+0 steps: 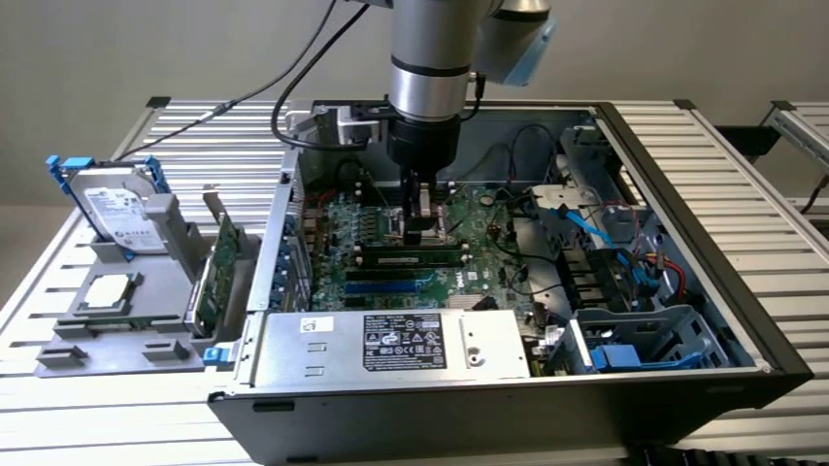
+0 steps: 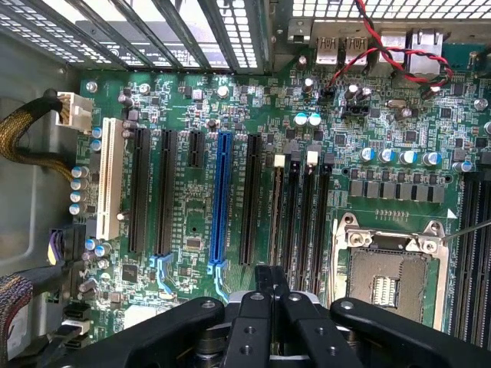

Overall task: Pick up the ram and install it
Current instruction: 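Press down the ram until it locks into place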

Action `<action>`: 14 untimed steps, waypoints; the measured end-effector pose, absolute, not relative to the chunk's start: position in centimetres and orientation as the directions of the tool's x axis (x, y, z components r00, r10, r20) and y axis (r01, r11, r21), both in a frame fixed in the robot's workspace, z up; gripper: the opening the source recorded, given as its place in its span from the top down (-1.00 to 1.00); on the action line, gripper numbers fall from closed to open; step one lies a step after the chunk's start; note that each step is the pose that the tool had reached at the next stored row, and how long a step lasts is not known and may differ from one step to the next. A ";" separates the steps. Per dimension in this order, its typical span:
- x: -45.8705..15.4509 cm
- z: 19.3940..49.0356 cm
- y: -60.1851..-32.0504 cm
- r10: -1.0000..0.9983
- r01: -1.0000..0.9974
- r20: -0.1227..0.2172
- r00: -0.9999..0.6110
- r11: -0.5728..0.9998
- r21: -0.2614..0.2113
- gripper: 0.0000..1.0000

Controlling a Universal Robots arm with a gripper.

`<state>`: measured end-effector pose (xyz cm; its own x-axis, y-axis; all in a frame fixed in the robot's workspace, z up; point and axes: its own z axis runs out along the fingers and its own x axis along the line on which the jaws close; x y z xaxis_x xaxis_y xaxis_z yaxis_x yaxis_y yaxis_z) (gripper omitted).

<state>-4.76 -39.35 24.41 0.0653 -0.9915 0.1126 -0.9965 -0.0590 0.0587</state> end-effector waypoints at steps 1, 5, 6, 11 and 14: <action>-4.8 24.4 -39.4 -0.991 -0.997 0.113 0.065 -0.059 0.059 0.79; -4.8 24.4 -39.4 -0.991 -0.997 0.113 0.065 -0.059 0.059 0.79; -4.8 24.4 -39.4 -0.991 -0.997 0.113 0.065 -0.059 0.059 0.79; -4.8 24.4 -39.4 -0.991 -0.996 0.113 0.076 -0.070 0.057 0.79; -4.8 24.3 -39.4 -0.986 -0.991 0.113 0.126 -0.120 0.057 0.79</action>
